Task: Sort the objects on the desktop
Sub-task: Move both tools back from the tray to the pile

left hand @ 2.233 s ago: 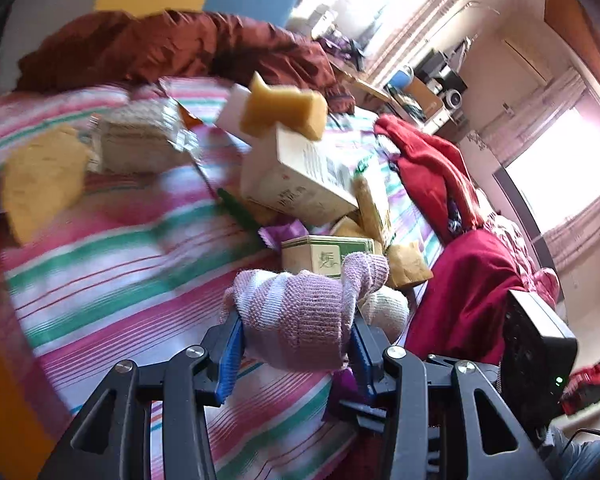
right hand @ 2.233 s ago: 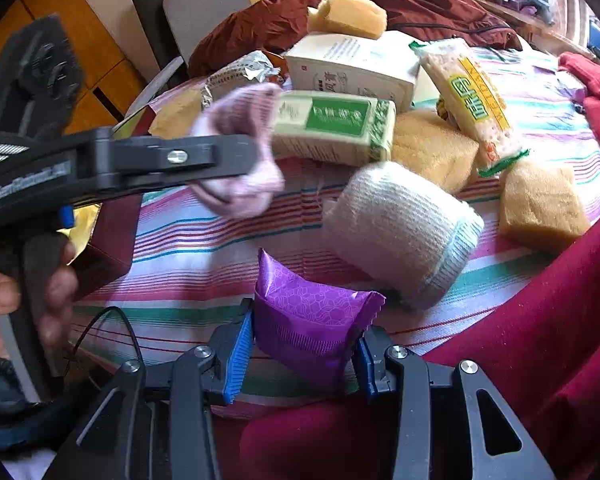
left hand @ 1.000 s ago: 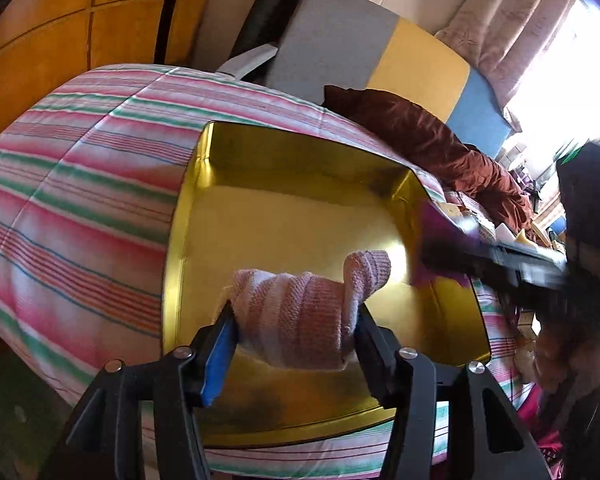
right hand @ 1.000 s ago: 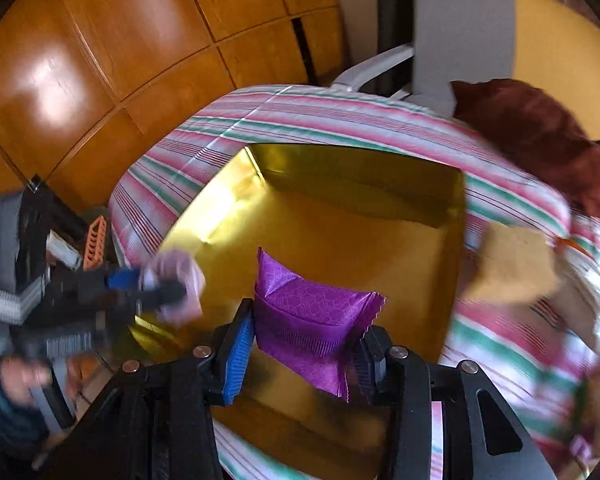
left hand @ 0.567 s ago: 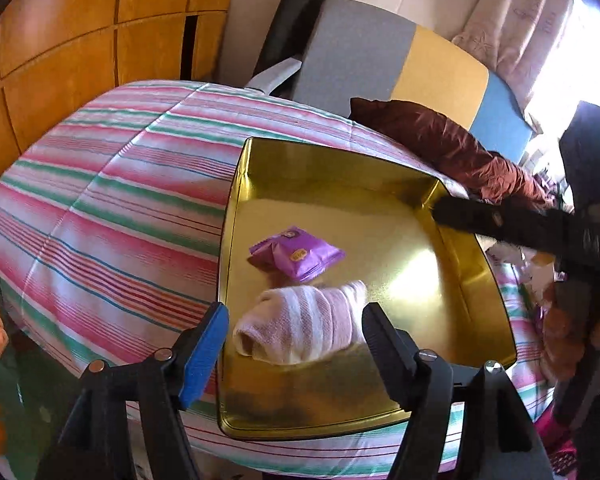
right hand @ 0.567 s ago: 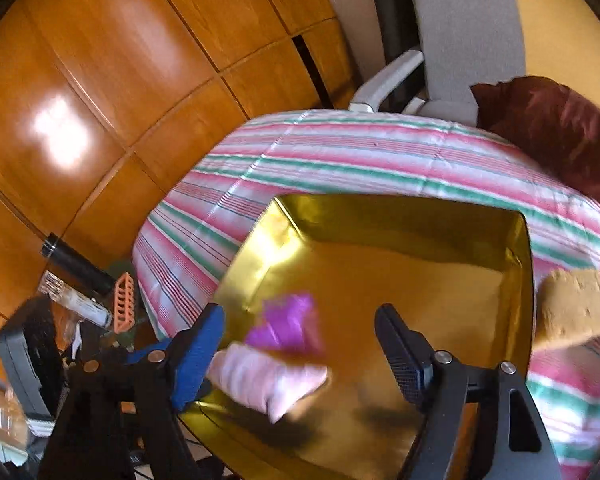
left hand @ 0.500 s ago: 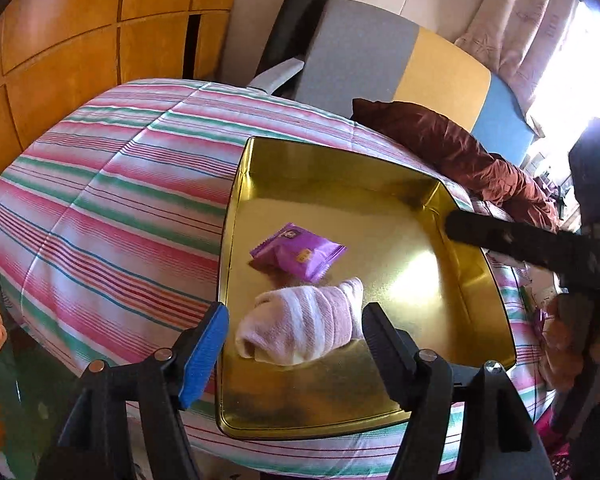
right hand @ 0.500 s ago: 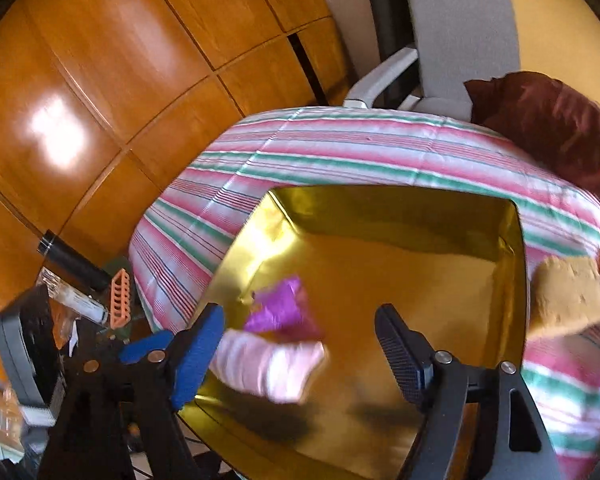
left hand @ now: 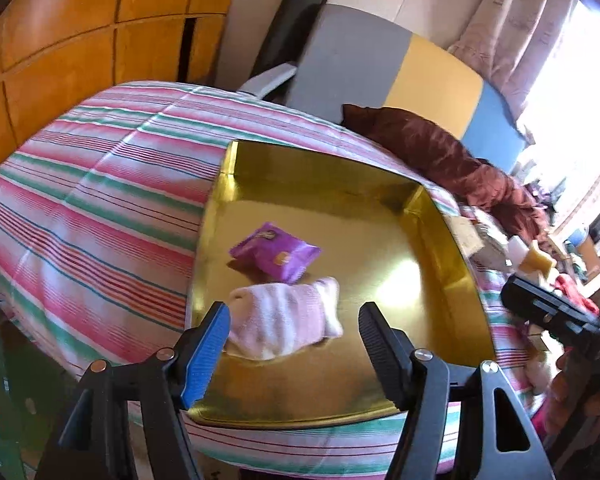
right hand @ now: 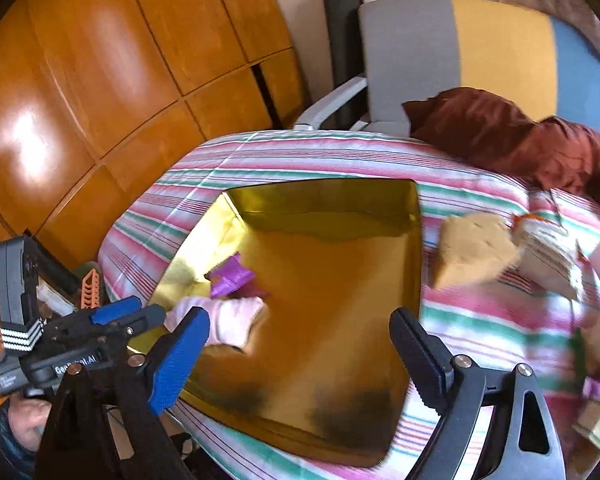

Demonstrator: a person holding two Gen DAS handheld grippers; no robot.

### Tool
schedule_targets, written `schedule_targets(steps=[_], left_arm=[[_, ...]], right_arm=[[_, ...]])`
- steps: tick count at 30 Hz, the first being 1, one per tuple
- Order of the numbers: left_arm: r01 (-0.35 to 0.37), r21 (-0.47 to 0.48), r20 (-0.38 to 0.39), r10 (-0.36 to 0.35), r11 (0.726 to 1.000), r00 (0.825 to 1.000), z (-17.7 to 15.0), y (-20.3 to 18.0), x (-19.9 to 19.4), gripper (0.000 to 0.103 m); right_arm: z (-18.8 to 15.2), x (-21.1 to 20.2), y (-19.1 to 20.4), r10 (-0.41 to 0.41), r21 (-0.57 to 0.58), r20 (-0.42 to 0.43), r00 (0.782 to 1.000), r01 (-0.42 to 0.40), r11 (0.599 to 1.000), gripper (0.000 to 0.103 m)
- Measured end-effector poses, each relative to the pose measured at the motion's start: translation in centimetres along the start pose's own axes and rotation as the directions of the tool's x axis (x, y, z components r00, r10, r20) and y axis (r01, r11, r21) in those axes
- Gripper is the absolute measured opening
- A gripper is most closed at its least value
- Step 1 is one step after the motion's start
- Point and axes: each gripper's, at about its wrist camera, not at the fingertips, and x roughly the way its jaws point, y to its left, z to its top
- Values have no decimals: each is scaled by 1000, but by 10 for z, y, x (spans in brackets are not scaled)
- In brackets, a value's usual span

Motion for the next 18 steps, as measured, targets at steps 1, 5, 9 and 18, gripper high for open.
schedule_targets(steps=[1,5,9,18], left_arm=[[14,3,-6,-14,1000,1000,0,-2,0,68],[79,14,-21,-79,997,997,-1,-14,0,69],[121,45,-36,-119,992,992,0,-31,-1,73],[217,180,-119,-198,959,973,-6,-87,7,76]], right_arm=[[-3,-3,-3,-9,7,0,1000,9,1000,92],[-21,-13,-25,-28,61,-9,1000,29,998,92],[-38,-26,-50,-57,110,-12,998,58,992,92],[-73,-80,-114,-187,221,-2,982,182,958,93]])
